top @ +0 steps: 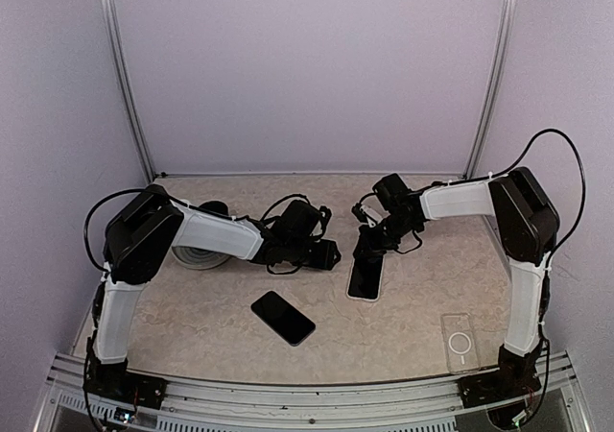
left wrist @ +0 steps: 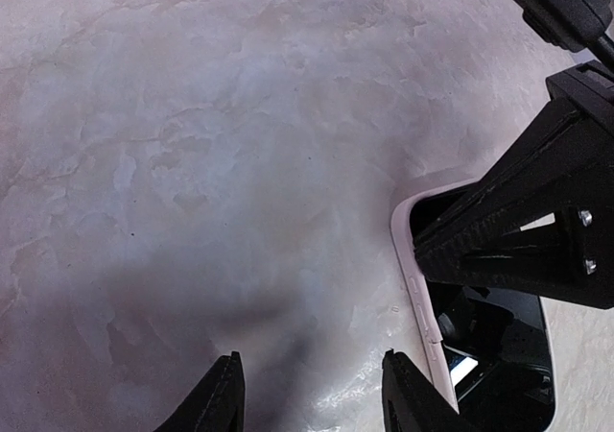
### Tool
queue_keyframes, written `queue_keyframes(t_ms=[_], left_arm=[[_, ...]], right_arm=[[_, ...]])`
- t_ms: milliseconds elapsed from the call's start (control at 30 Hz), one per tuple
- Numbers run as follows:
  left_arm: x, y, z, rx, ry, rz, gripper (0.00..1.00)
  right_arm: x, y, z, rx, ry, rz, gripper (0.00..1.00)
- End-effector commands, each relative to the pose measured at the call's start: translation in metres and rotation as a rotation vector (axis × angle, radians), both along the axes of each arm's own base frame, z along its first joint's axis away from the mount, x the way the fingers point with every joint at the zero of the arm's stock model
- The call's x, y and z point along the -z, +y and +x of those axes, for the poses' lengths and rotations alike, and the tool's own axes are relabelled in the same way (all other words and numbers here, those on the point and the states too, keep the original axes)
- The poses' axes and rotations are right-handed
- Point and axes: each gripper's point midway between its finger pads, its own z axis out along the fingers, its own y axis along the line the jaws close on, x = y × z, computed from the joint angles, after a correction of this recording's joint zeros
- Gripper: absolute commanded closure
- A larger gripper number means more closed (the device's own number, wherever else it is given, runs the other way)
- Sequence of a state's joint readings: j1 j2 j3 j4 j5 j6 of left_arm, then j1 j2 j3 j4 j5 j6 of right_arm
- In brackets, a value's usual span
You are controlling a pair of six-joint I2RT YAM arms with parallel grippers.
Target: Put the phone into the phone case
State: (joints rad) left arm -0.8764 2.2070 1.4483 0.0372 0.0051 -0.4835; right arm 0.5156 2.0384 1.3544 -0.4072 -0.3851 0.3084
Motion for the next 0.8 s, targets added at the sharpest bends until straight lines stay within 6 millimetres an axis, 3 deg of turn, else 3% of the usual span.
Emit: queue_keyframes(t_ms=[0,67,100,133,167,233,300,333,433,600,767], left_arm=[[0.005,-0.009,-0.005,0.026,0.021,-0.019,0.51],[0.009,-0.012,-0.008,0.033,0.035,-0.017,0.50],[0.011,-0.013,-0.009,0.036,0.042,-0.016,0.51],[0.012,-0.013,-0.012,0.038,0.047,-0.015,0.51],[0.014,-0.014,-0.013,0.041,0.052,-0.014,0.51],[0.016,-0.015,-0.016,0.047,0.059,-0.012,0.51],[0.016,-0.017,-0.019,0.057,0.064,-0.017,0.50],[0.017,-0.018,-0.021,0.063,0.069,-0.022,0.50],[0.015,-0.025,-0.025,0.088,0.079,-0.043,0.50],[0.017,-0.032,-0.031,0.100,0.104,-0.053,0.43],[0.023,-0.039,-0.041,0.128,0.146,-0.069,0.43]], right_arm=[[-0.004,-0.006,-0.005,0.005,0.007,-0.050,1.00],[-0.025,-0.007,0.002,0.016,-0.033,-0.054,1.00],[-0.036,-0.008,0.005,0.028,-0.056,-0.061,0.91],[-0.045,-0.012,0.006,0.048,-0.076,-0.077,0.70],[-0.050,-0.019,0.004,0.073,-0.079,-0.097,0.56],[-0.053,-0.032,-0.006,0.116,-0.076,-0.126,0.42],[-0.051,-0.045,-0.018,0.153,-0.069,-0.143,0.21],[-0.046,-0.050,-0.023,0.162,-0.056,-0.147,0.16],[-0.032,-0.057,-0.032,0.169,0.009,-0.079,0.11],[-0.025,-0.054,-0.026,0.159,0.046,0.096,0.11],[-0.007,-0.060,-0.022,0.167,0.105,0.248,0.18]])
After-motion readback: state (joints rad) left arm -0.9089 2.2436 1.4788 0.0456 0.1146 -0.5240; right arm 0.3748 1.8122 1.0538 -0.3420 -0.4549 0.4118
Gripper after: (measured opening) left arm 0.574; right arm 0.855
